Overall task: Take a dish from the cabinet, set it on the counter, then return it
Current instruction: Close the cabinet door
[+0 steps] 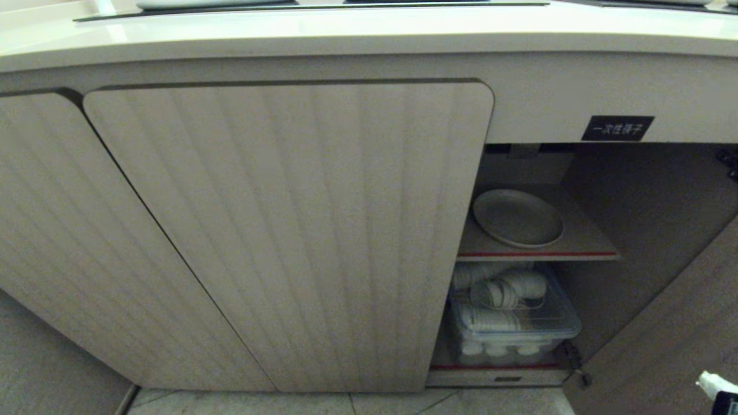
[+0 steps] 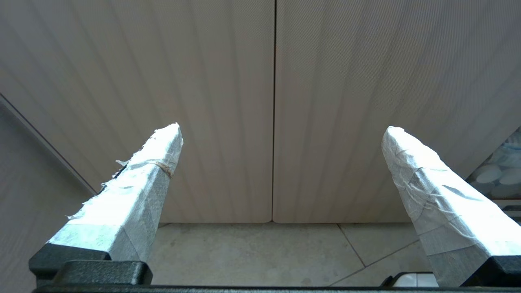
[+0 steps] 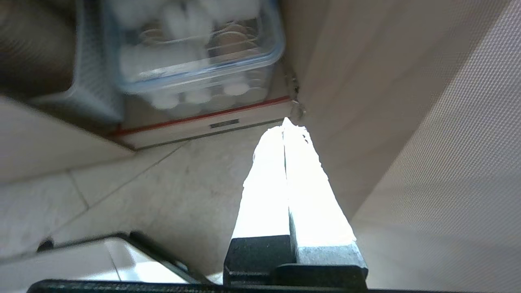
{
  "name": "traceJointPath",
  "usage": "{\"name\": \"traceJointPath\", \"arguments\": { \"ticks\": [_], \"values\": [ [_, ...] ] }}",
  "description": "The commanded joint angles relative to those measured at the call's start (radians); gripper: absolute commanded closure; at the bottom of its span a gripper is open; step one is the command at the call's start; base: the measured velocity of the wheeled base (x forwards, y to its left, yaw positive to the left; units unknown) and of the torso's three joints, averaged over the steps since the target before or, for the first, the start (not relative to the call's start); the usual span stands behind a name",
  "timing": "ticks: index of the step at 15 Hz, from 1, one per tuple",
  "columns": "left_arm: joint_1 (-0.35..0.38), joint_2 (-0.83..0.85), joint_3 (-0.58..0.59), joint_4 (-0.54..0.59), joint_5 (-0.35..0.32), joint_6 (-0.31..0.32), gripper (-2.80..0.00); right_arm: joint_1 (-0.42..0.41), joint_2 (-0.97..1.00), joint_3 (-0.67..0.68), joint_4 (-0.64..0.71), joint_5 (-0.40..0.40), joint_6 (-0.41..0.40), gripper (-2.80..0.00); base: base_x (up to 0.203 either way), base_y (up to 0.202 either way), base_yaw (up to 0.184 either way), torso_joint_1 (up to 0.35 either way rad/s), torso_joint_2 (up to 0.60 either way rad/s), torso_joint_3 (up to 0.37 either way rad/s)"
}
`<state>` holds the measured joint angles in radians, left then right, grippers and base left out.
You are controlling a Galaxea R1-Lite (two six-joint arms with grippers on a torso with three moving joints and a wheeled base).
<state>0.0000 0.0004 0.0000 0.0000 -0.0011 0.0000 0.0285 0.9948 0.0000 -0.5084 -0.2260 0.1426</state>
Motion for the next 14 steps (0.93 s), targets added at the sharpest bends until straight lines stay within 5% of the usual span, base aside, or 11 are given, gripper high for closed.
{"name": "traceJointPath", "arguments": {
  "ticks": [1,6,14],
  "values": [
    [0.000,0.000,0.000,0.000,0.000,0.000,-2.80,-0.007,-0.126,0.000,0.035,0.018,-0.022,0.00,0.000,0.000,0.000,0.000,0.00,0.000],
    [0.000,0.000,0.000,0.000,0.001,0.000,-2.80,-0.001,-0.447,0.000,0.315,0.061,-0.159,0.00,0.000,0.000,0.000,0.000,0.00,0.000],
    [0.000,0.000,0.000,0.000,0.000,0.000,-2.80,-0.009,-0.818,0.000,0.476,0.186,-0.182,0.00,0.000,0.000,0.000,0.000,0.00,0.000]
  ]
}}
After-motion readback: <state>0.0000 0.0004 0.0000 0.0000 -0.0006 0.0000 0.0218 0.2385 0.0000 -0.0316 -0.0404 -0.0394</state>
